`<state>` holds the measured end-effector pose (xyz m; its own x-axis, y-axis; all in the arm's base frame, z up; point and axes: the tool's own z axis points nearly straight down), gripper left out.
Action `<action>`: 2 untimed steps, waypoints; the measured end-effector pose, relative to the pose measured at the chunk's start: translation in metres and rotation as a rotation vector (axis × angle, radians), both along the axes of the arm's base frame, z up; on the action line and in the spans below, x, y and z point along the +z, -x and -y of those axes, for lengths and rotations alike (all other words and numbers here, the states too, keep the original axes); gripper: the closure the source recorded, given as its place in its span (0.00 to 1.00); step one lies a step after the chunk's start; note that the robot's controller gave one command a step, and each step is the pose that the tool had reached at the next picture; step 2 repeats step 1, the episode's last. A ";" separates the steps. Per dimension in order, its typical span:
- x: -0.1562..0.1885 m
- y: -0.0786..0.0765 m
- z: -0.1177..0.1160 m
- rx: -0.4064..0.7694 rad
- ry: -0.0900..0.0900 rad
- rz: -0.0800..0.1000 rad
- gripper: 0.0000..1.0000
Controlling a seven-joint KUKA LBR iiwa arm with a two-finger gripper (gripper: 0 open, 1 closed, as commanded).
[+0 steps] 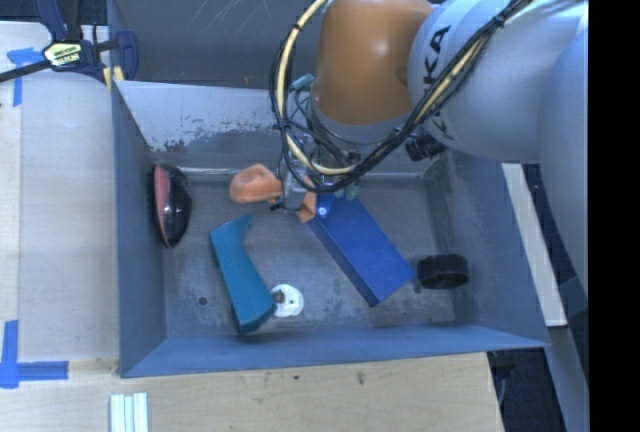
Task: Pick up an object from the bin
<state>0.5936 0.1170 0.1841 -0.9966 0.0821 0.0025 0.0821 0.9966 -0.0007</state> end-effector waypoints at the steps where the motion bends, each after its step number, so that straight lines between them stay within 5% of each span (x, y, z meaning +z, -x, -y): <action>1: 0.053 -0.010 -0.016 0.035 0.000 0.004 1.00; 2: 0.053 -0.010 -0.016 0.035 0.000 0.004 1.00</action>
Offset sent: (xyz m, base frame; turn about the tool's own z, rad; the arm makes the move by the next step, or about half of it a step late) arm -0.0100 0.0167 0.0925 -0.0482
